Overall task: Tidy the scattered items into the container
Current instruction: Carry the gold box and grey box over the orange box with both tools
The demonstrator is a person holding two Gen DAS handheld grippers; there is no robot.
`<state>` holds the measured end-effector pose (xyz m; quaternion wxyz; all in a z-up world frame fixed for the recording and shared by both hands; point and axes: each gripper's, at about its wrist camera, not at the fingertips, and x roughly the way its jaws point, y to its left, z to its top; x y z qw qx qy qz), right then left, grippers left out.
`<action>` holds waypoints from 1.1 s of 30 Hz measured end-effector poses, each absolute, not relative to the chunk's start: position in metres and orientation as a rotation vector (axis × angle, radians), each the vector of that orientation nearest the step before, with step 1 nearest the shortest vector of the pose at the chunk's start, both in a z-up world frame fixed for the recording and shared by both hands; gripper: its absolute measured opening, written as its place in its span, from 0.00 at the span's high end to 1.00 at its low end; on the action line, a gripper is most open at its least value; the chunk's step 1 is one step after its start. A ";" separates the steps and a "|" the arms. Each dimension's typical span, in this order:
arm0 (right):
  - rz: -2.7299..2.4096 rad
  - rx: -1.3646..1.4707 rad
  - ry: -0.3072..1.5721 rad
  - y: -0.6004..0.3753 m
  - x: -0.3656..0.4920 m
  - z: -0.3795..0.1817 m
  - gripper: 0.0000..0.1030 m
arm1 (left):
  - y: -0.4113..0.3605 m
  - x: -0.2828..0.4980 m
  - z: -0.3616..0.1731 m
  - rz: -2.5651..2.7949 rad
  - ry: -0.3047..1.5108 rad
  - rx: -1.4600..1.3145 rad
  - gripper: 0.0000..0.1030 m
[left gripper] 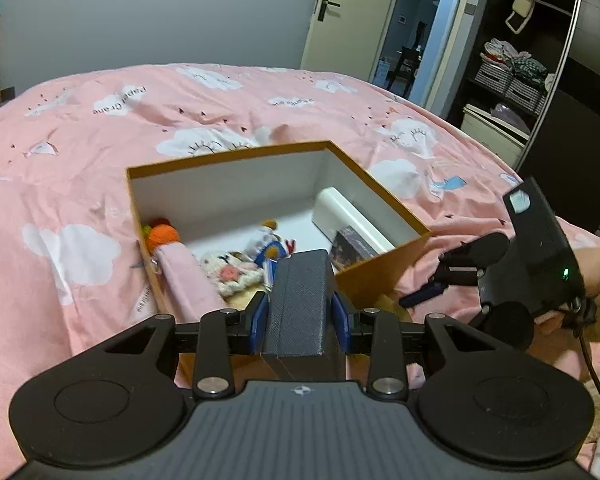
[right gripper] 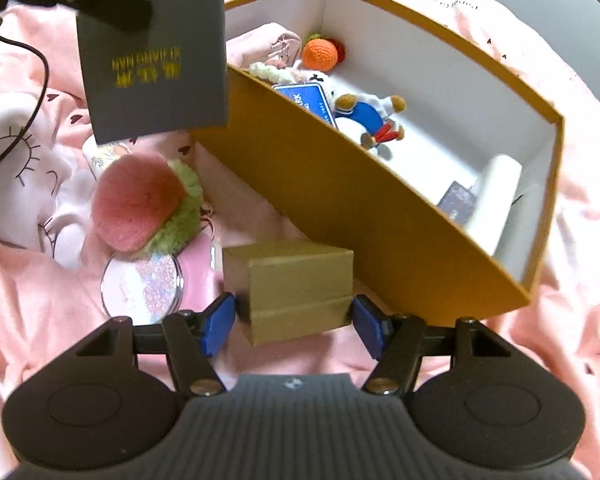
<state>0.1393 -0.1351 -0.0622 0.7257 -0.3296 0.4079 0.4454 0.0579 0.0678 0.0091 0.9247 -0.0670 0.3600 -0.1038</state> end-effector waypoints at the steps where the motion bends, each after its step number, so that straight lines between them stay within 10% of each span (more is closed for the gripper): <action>1: 0.986 -0.727 0.897 -0.137 0.140 -0.062 0.35 | 0.064 0.058 0.006 -0.217 0.746 -0.139 0.62; 20: 1.008 -0.622 0.970 -0.123 0.160 -0.084 0.39 | 0.052 0.061 -0.006 -0.225 0.793 -0.150 0.62; 33: 1.099 -0.716 0.821 -0.145 0.151 0.010 0.40 | 0.048 0.104 0.049 -0.218 0.703 -0.152 0.62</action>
